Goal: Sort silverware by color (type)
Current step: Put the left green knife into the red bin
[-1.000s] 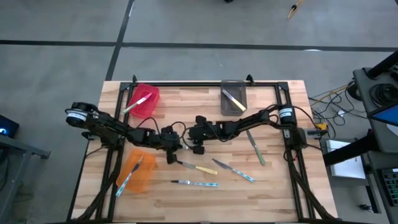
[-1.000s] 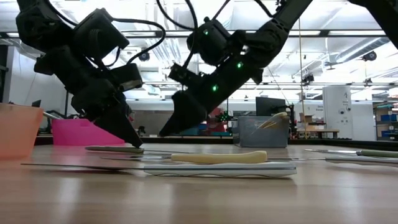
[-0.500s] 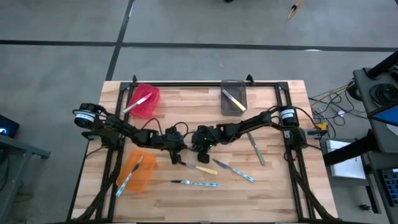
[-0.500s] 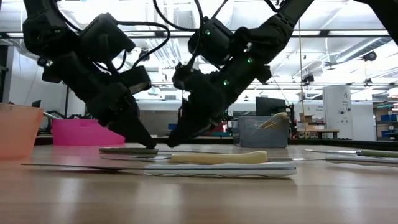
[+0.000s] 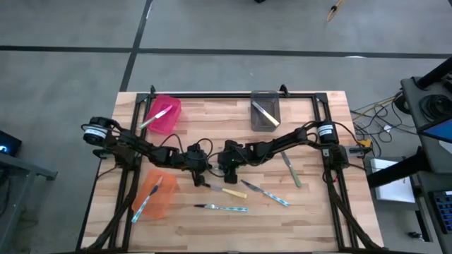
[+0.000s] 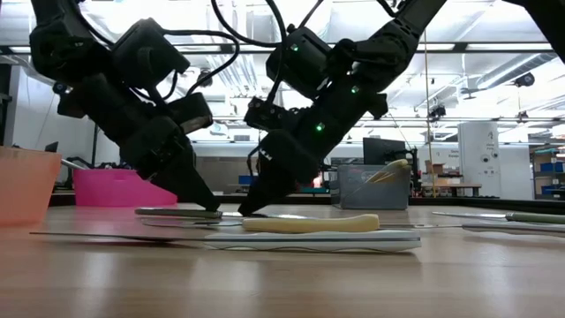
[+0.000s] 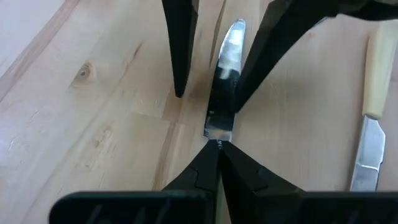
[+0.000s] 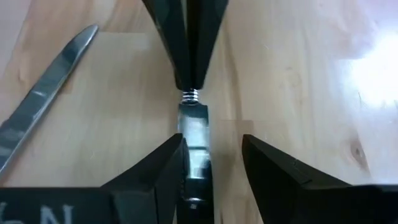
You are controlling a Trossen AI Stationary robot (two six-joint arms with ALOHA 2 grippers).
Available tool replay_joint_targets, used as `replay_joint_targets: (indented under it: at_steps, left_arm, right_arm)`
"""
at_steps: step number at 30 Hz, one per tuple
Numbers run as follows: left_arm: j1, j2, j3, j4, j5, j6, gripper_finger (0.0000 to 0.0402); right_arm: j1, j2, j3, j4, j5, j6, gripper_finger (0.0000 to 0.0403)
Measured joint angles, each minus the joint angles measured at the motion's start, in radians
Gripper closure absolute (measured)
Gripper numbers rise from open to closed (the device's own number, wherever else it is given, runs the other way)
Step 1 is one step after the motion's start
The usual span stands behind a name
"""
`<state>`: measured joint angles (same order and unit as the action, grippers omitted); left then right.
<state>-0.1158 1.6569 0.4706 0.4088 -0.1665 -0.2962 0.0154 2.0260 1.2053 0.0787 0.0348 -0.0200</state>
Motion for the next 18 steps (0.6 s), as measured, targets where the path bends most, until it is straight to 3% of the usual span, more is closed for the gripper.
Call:
replay_joint_targets:
  at_steps: [8, 18]
  left_arm:
    - [0.000, 0.001, 0.000, 0.018, 0.000, -0.001, 0.0401]
    - [0.000, 0.005, 0.010, 0.021, -0.009, -0.004, 0.0401]
  right_arm:
    - [-0.003, 0.045, -0.001, 0.021, -0.084, 0.074, 0.0247]
    - [-0.002, 0.063, -0.007, 0.020, -0.079, 0.068, 0.0275]
